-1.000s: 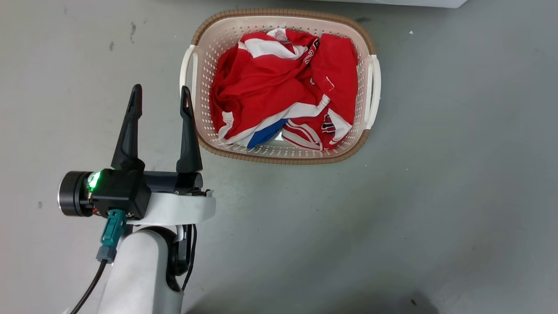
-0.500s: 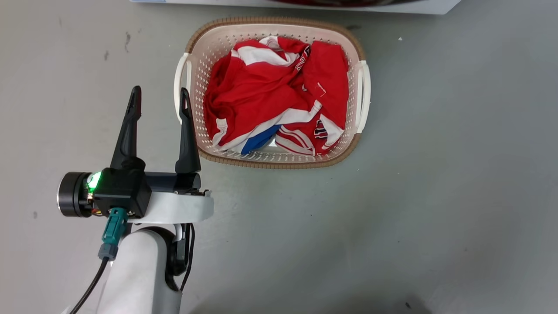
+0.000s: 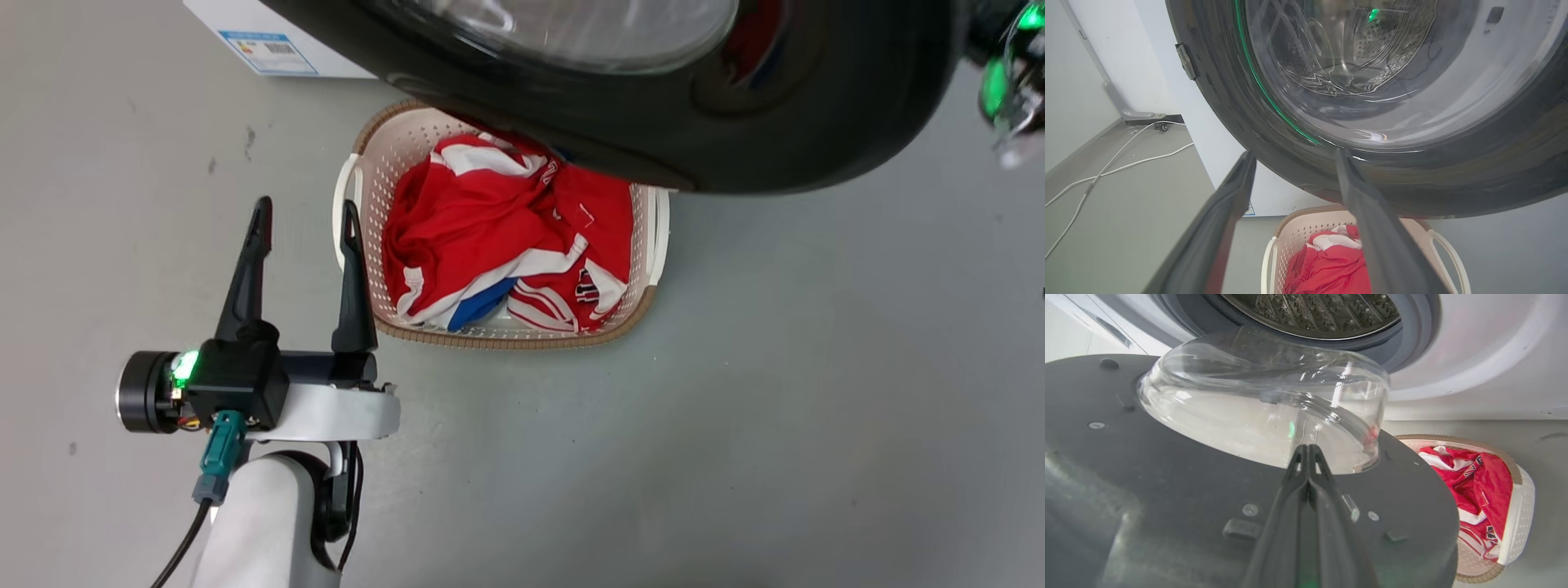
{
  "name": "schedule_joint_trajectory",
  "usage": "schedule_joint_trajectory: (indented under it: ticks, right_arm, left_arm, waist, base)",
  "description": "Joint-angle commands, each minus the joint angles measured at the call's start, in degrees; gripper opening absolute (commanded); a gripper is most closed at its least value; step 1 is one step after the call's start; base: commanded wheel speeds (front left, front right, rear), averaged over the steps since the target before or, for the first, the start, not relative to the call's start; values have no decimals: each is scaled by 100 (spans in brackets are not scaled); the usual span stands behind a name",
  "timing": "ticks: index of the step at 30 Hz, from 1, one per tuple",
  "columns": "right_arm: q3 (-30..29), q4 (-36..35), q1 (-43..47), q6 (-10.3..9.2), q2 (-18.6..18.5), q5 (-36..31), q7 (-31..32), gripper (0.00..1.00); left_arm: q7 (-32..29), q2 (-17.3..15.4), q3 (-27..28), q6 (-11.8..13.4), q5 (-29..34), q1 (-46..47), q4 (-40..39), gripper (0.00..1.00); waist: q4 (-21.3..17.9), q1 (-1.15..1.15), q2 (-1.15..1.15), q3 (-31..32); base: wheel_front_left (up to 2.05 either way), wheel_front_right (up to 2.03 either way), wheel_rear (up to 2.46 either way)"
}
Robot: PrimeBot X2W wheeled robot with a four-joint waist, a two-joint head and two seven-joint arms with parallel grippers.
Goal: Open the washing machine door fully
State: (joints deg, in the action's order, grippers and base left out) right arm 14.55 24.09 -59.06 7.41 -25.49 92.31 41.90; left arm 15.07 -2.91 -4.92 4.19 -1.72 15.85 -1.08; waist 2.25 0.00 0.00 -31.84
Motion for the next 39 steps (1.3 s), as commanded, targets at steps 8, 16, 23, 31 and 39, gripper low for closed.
schedule_joint_trajectory:
  ticks: [8,16,23,31,39]
  right_arm:
    - [191,-724,949,15,-52,197,149,0]
    - [408,-1238,1812,14,-11,409,127,0]
    - [663,-1496,2371,15,101,582,45,0]
    - [1108,-1700,2673,16,250,687,102,0]
    - [1577,-1888,2901,15,367,738,154,0]
  left_arm:
    - [16,4,55,6,-35,-254,28,100]
    - [16,3,83,-11,17,-415,97,100]
    - [16,3,118,-43,56,-618,150,100]
    - [16,3,87,-33,22,-773,208,100]
    - [16,4,23,-23,-32,-889,290,100]
  waist:
    - [2,0,0,359]
    - [16,0,0,729]
    - [-12,0,0,1082]
    - [-5,0,0,1380]
    - [69,0,0,1666]
  base:
    - [0,0,0]
    - [0,0,0]
    - [0,0,0]
    - [0,0,0]
    - [0,0,0]
